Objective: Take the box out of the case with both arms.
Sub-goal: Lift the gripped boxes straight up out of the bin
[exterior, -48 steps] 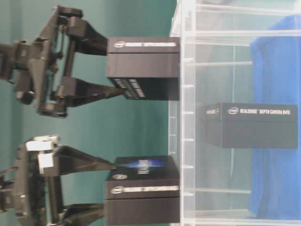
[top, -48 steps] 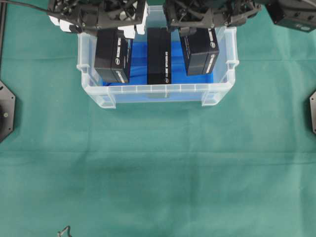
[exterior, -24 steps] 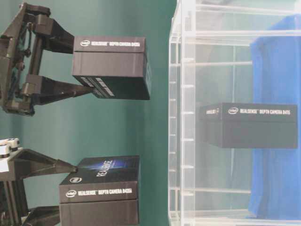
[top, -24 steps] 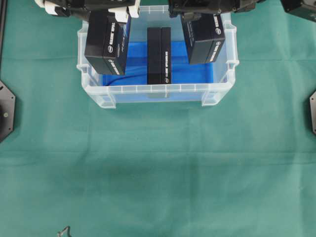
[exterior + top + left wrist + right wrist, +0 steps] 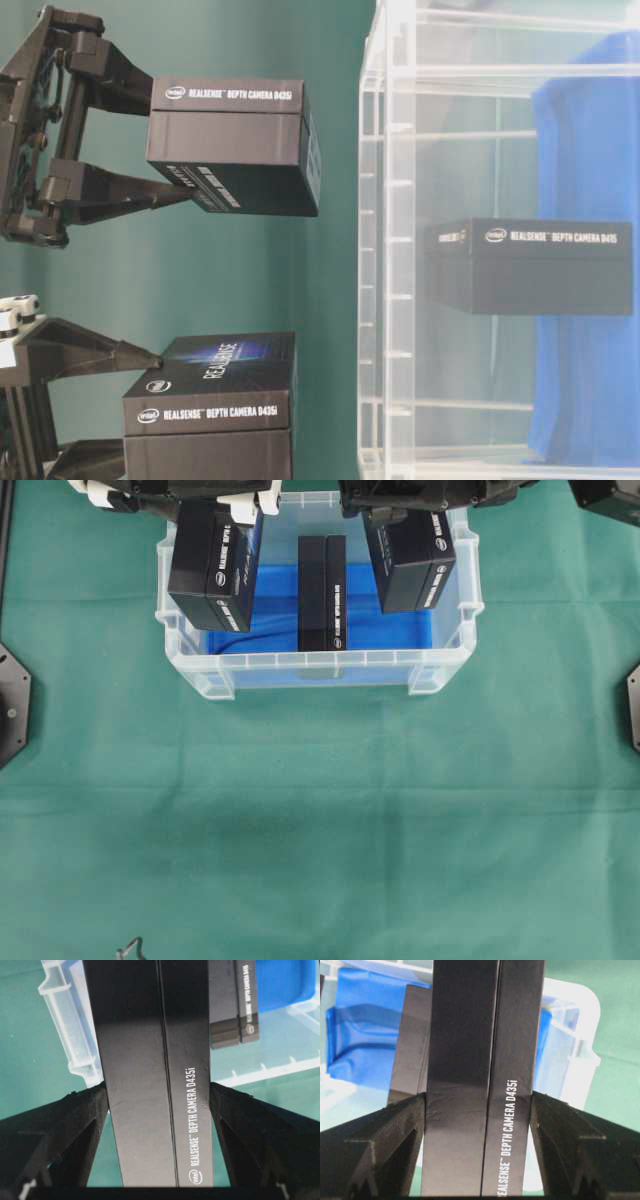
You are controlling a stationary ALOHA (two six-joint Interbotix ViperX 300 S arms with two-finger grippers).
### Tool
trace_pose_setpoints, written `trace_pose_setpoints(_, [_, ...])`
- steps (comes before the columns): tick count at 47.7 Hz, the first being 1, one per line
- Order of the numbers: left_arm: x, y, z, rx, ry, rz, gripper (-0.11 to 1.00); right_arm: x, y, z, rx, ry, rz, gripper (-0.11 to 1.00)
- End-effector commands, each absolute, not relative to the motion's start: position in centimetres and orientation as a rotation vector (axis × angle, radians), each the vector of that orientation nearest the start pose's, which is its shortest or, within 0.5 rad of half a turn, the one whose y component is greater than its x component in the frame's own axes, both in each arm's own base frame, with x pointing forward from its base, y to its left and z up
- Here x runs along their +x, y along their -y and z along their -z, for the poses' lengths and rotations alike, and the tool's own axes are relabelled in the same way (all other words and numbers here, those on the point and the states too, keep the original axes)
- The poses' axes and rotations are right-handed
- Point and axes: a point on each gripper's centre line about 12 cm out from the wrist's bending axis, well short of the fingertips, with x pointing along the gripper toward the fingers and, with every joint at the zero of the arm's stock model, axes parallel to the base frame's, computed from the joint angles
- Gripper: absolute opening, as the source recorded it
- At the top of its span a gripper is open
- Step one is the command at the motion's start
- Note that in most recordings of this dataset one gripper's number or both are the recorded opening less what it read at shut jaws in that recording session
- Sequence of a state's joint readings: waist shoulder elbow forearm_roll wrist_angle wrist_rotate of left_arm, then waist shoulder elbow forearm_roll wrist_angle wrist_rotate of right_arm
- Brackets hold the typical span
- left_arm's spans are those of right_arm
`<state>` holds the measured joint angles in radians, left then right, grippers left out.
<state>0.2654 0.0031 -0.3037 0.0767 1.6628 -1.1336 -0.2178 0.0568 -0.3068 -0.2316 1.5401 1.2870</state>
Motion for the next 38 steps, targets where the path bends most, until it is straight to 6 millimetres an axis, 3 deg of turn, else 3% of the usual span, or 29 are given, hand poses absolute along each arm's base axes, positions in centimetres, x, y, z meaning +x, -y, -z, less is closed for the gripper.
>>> trace_pose_setpoints(1, [35.08, -10.58, -41.73, -1.077, -1.002, -1.018, 0.64, 37.41, 10.99, -41.21, 1.073, -0.798, 1.113, 0.67])
trace_pose_setpoints(38, [35.1, -10.53, -41.68, -1.079, -1.002, -1.019, 0.64, 37.33, 10.91, -41.18, 1.073, -0.806, 1.118, 0.67])
